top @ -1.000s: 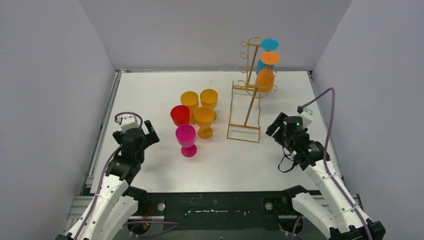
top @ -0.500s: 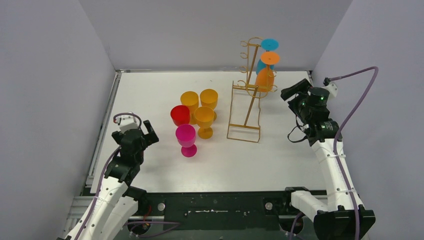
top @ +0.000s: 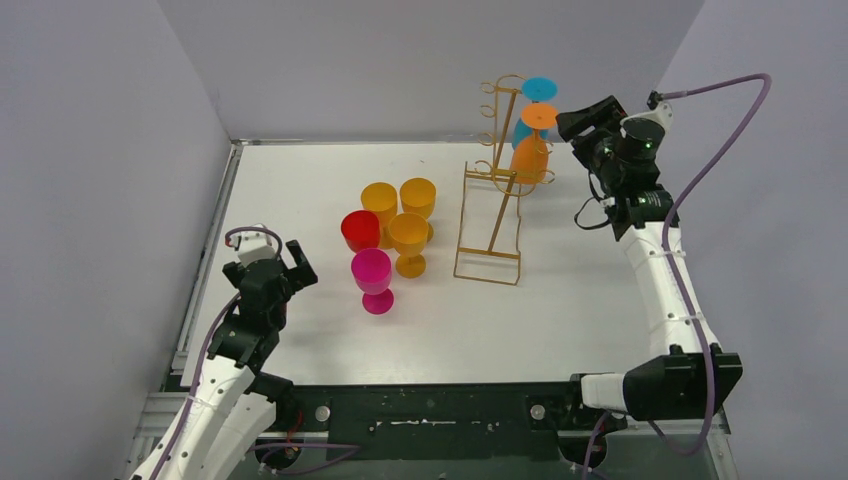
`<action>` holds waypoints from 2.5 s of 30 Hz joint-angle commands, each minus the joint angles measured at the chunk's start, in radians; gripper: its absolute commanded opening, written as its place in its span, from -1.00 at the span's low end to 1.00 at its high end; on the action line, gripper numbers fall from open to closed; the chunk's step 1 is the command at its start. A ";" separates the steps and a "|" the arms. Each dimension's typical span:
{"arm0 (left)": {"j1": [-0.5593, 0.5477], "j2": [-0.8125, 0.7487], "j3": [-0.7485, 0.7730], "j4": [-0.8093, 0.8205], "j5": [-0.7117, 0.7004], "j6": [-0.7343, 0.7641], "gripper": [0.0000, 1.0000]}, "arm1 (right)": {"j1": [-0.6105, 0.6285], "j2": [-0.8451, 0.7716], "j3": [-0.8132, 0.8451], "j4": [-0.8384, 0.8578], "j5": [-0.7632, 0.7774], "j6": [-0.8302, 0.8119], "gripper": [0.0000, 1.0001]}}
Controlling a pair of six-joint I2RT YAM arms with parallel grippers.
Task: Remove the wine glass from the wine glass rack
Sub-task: Pick up the wine glass from the wine rack.
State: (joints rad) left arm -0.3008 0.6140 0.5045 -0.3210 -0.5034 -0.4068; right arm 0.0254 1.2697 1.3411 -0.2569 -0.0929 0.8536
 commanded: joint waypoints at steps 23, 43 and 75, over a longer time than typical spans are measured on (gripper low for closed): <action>-0.014 -0.016 0.022 0.048 0.032 0.008 0.95 | -0.020 0.226 0.167 0.146 -0.137 0.035 -0.62; -0.017 -0.013 0.019 0.049 0.042 0.015 0.95 | -0.098 0.131 0.023 0.298 -0.242 0.308 -1.00; -0.024 -0.005 0.022 0.046 0.046 0.020 0.95 | -0.105 0.040 -0.067 0.281 -0.103 0.265 -1.00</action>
State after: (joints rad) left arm -0.3199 0.6106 0.5045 -0.3176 -0.4667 -0.4038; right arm -0.0776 1.3273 1.2751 -0.0170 -0.2092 1.1229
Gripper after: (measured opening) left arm 0.974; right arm 0.029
